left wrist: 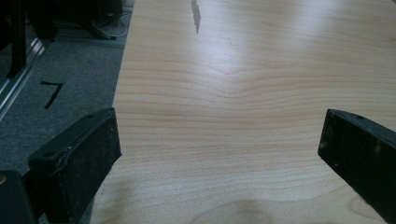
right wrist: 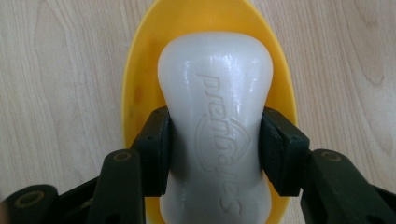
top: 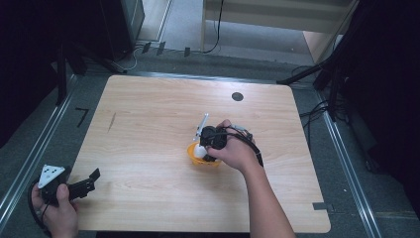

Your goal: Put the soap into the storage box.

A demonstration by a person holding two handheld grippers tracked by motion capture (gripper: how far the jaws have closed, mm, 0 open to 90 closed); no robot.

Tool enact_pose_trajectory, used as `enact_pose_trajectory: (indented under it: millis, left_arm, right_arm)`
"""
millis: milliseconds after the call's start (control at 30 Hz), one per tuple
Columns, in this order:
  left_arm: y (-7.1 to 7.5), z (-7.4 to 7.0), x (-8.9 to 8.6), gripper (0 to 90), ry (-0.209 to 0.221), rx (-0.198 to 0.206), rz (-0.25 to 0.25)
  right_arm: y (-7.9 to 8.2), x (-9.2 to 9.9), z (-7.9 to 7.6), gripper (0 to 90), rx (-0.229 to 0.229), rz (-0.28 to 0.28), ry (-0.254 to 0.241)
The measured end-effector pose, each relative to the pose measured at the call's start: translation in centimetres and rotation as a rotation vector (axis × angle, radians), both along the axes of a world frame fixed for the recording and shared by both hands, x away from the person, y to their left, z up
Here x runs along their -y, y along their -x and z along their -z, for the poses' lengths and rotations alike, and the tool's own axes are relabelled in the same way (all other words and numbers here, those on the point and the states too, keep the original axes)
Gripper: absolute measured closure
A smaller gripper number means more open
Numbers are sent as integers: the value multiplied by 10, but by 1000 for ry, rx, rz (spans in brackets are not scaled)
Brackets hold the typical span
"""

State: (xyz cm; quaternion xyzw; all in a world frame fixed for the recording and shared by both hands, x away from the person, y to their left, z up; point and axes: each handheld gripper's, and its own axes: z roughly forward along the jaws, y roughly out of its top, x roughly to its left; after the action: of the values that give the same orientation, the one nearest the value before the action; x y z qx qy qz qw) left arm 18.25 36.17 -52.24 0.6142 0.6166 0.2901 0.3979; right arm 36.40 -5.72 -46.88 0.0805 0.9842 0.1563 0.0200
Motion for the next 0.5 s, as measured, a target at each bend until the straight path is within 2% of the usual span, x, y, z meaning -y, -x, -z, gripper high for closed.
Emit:
enact_pose_trajectory:
  millis: [400,500]
  left_arm:
    - [0,0,0,0,1,-1,0]
    - [0,0,0,0,1,-1,-1]
  right_arm:
    - [0,1,1,506,-2,7,7]
    - [0,2,0,463,-6,14,-10]
